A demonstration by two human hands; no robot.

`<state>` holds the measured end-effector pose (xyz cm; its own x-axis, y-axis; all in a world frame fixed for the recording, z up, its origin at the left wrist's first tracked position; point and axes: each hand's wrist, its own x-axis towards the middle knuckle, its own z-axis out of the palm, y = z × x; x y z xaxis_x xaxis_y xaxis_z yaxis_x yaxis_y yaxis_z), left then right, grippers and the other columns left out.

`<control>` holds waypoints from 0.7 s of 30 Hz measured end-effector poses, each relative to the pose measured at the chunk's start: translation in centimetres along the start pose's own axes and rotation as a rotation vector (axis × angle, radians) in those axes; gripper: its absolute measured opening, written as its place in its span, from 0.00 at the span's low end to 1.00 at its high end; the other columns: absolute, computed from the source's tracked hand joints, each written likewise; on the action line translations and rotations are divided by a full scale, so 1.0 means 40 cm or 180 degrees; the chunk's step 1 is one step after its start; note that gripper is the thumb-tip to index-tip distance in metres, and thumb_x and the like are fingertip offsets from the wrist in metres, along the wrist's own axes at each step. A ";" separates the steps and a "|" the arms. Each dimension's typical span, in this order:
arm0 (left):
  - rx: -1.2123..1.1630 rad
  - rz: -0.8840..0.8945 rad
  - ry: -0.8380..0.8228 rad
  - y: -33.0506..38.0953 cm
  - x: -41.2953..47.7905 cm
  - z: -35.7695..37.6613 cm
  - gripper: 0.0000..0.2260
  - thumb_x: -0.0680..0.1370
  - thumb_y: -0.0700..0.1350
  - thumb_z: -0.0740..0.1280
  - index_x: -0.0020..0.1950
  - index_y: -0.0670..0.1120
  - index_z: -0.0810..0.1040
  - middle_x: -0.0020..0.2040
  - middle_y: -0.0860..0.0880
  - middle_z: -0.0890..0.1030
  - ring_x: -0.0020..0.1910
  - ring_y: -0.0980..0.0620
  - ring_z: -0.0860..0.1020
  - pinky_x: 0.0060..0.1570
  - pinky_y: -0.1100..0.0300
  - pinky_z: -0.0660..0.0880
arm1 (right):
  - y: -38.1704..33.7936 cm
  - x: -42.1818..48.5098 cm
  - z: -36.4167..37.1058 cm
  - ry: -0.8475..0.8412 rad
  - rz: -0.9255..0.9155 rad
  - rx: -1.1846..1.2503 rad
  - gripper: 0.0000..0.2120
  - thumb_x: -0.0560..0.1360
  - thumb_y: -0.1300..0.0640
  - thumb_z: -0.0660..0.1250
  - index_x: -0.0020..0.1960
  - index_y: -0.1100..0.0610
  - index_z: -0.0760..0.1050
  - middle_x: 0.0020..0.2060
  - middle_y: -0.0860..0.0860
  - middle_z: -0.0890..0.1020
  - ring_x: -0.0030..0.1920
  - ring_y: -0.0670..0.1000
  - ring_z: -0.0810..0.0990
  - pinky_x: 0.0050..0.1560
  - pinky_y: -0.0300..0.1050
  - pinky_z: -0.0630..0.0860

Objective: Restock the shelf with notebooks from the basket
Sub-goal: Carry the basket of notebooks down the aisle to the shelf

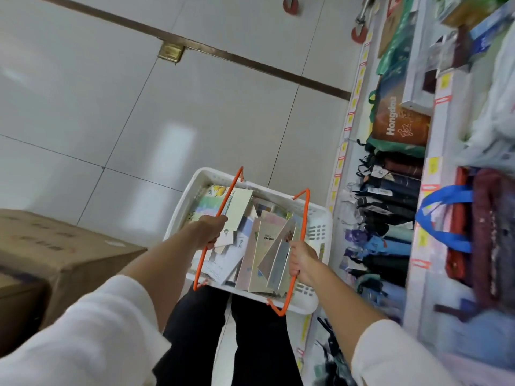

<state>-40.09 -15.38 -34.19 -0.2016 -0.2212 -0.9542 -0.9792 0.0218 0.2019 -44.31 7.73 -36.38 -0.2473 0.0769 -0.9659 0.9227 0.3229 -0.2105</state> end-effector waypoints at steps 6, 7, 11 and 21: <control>0.0128 0.0077 -0.0080 -0.218 -0.039 0.054 0.19 0.81 0.59 0.56 0.45 0.43 0.70 0.29 0.49 0.63 0.26 0.53 0.60 0.27 0.62 0.59 | 0.215 -0.029 -0.002 0.0061 0.0019 0.0118 0.19 0.80 0.55 0.58 0.31 0.52 0.58 0.23 0.49 0.57 0.20 0.47 0.53 0.21 0.38 0.51; 0.0086 0.0091 -0.0070 -0.262 -0.045 0.061 0.20 0.80 0.60 0.56 0.42 0.43 0.69 0.29 0.49 0.63 0.27 0.53 0.60 0.28 0.62 0.59 | 0.250 -0.035 0.005 0.0077 0.0018 0.0122 0.17 0.80 0.55 0.58 0.33 0.52 0.60 0.23 0.49 0.57 0.20 0.47 0.53 0.21 0.38 0.51; 0.0078 0.0129 -0.0133 -0.418 -0.078 0.092 0.22 0.80 0.62 0.54 0.42 0.43 0.69 0.28 0.50 0.62 0.26 0.54 0.59 0.28 0.61 0.58 | 0.407 -0.075 0.013 0.0014 0.0025 0.0188 0.18 0.80 0.55 0.59 0.32 0.53 0.60 0.21 0.48 0.58 0.18 0.47 0.54 0.19 0.36 0.52; 0.0053 0.0013 0.0001 -0.742 -0.157 0.138 0.21 0.81 0.61 0.54 0.41 0.44 0.66 0.28 0.49 0.62 0.25 0.54 0.58 0.25 0.63 0.58 | 0.745 -0.149 0.050 -0.0209 0.0003 0.0279 0.19 0.80 0.57 0.58 0.32 0.52 0.59 0.22 0.48 0.57 0.20 0.46 0.53 0.20 0.36 0.51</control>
<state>-9.91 -9.26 -35.42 -0.2057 -0.2214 -0.9533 -0.9786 0.0390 0.2021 -14.77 15.01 -37.21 -0.2292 0.0142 -0.9733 0.9460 0.2389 -0.2193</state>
